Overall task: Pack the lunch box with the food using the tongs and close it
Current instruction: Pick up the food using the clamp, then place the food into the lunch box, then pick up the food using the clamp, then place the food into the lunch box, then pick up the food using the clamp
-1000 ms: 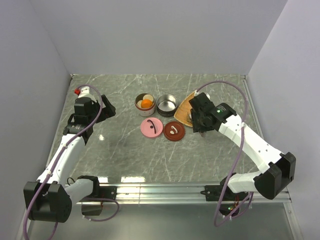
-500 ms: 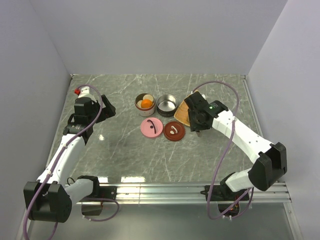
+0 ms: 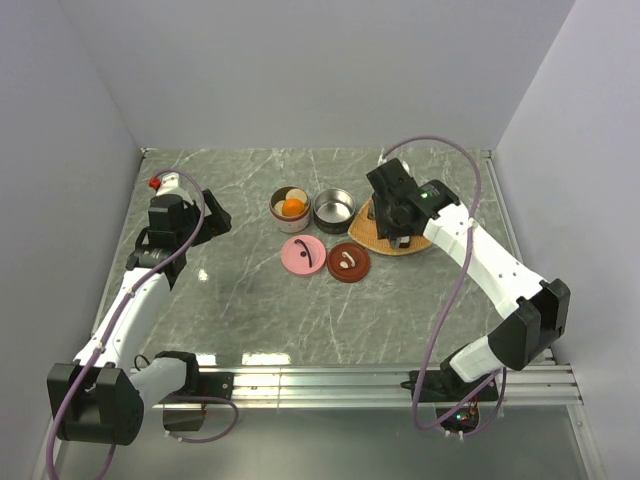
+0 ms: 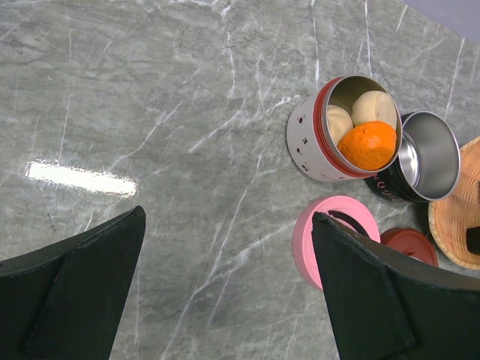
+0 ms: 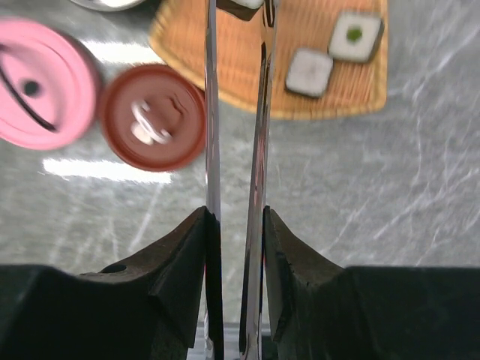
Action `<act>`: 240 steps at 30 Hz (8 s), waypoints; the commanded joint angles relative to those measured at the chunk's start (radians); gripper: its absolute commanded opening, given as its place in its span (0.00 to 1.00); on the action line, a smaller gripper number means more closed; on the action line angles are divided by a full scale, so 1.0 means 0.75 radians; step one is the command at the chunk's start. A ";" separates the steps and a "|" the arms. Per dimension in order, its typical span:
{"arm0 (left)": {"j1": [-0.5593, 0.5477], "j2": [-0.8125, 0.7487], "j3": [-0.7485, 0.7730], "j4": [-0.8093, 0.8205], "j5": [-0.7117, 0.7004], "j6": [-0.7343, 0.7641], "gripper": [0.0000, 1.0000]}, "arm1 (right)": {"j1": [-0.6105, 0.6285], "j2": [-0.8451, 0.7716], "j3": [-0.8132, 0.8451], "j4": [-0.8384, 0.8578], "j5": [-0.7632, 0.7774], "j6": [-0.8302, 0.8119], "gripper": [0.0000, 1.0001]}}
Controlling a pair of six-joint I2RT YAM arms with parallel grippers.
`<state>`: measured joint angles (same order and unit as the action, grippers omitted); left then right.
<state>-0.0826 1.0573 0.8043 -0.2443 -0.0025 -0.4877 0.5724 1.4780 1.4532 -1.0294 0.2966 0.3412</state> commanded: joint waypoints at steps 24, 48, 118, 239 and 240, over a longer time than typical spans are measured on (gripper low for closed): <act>0.002 -0.033 0.005 0.044 0.007 0.010 0.99 | 0.049 0.281 0.443 0.104 -0.154 -0.109 0.27; 0.002 -0.031 0.014 0.037 0.007 0.014 0.99 | 0.065 0.273 0.468 0.090 -0.119 -0.116 0.47; 0.002 -0.058 -0.027 0.062 0.007 -0.006 0.99 | 0.039 -0.175 -0.050 -0.127 0.169 0.022 0.27; 0.012 -0.041 -0.031 0.066 0.007 -0.006 0.99 | 0.004 0.101 -0.130 -0.026 0.453 -0.144 0.35; 0.012 -0.041 -0.031 0.064 0.007 -0.006 1.00 | 0.002 0.099 -0.126 -0.024 0.443 -0.144 0.31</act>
<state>-0.0776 1.0447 0.7891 -0.2443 -0.0002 -0.4915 0.5690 1.5532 1.3334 -1.0420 0.5922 0.2352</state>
